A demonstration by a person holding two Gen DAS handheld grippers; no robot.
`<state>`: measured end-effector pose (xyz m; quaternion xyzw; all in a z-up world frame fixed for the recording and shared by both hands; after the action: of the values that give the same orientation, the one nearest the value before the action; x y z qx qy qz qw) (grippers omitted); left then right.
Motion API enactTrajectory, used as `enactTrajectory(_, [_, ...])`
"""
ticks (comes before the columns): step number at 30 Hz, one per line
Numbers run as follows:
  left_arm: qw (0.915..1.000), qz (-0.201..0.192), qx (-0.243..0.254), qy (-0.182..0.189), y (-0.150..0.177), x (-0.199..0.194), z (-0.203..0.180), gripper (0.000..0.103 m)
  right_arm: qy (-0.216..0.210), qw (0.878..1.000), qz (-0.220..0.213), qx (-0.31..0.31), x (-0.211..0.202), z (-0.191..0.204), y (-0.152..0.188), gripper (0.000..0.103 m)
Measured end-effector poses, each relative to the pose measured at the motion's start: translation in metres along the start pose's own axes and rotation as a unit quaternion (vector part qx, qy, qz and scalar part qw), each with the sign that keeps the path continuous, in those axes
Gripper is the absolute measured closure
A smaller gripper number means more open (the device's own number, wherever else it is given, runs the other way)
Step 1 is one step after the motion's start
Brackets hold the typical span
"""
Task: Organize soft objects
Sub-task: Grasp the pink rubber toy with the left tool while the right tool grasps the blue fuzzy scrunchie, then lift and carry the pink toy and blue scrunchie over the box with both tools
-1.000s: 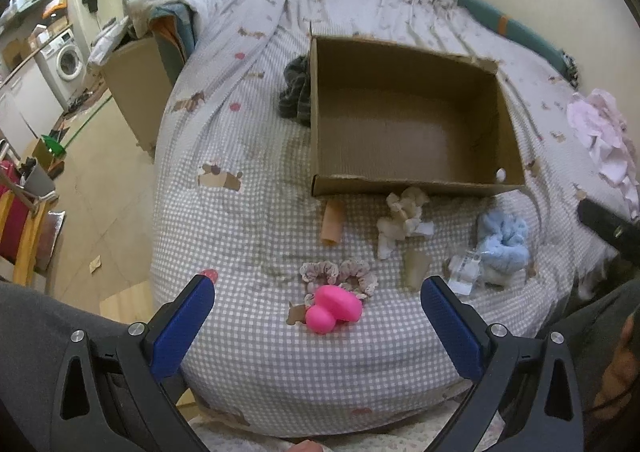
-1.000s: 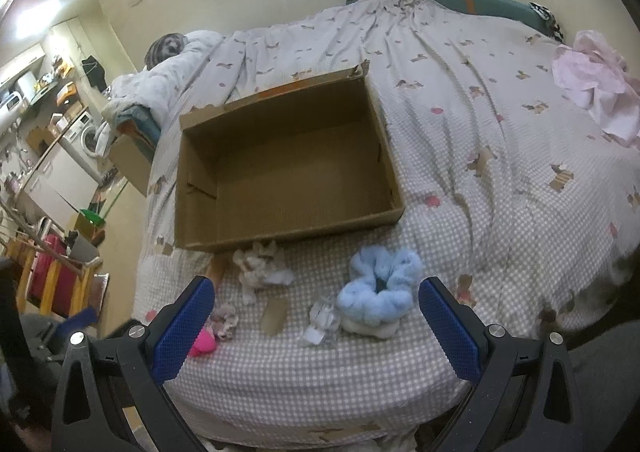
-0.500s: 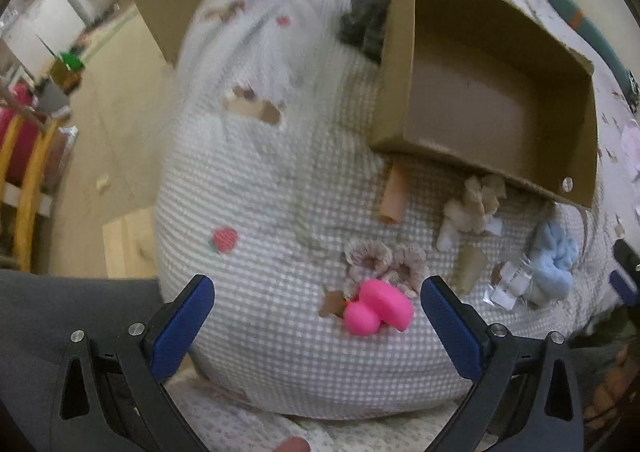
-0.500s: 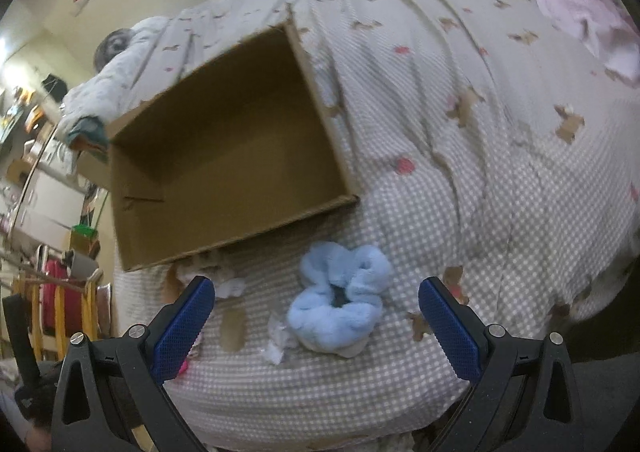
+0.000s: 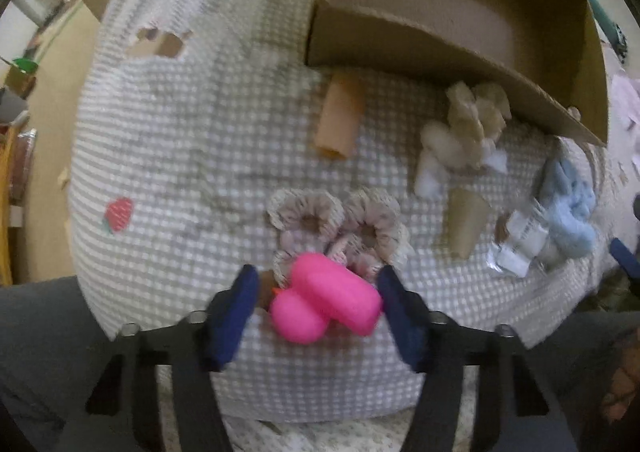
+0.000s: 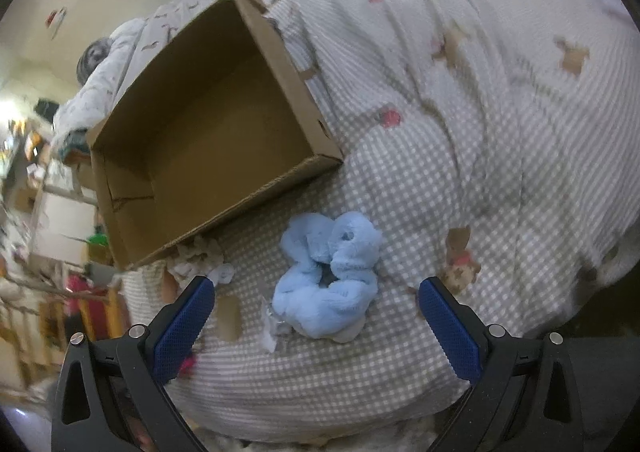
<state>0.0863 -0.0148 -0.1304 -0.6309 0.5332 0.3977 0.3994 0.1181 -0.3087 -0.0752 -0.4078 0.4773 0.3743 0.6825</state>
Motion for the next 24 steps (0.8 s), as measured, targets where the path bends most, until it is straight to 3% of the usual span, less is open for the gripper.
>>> enactTrajectory(2, [1.0,0.0,0.002,0.002,0.005,0.002,0.0,0.054,-0.009,1.0,0.021,0.011,0.008,-0.006,-0.002,0.0])
enactTrajectory(7, [0.9999,-0.011,0.003,0.009,0.013,0.0,0.002,0.055,0.006,0.998,0.06,-0.014,0.033,0.007,0.001,0.0])
enactTrajectory(9, [0.9998,-0.017,0.006,0.011,0.013,-0.01,0.003,0.055,0.017,0.997,0.065,-0.035,0.041,0.016,0.002,0.018])
enactTrajectory(11, [0.9996,-0.024,0.008,0.015,0.013,-0.02,0.002,0.055,0.029,0.995,0.081,-0.051,0.054,0.02,0.004,0.026])
enactTrajectory(13, [0.9993,-0.034,0.014,0.012,0.015,-0.03,0.002,0.055,0.04,0.994,0.086,-0.057,0.06,0.022,0.006,0.045])
enactTrajectory(14, [0.999,-0.04,0.015,0.011,0.015,-0.035,0.002,0.055,0.044,0.994,0.083,-0.064,0.061,0.024,0.006,0.065])
enactTrajectory(16, [0.9986,-0.049,0.017,0.007,0.015,-0.046,0.004,0.055,0.051,0.993,0.064,-0.081,0.057,0.03,0.009,0.075])
enactTrajectory(24, [0.9969,-0.075,0.02,-0.005,0.012,-0.061,0.019,0.055,0.05,0.994,0.004,-0.101,0.016,0.036,0.021,0.081])
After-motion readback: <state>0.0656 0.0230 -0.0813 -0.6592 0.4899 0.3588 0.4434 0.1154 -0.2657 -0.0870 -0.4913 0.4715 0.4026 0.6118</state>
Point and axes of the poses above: each gripper's, at about its wrist camera, not at the fingertips, and x roughly the way its jaws point, z to its left, y to its underside, the point moved 1 cm from there along x, roughly the way its jaws point, and after that the axes turned 15 degrees about y, right-handed, at the moved point
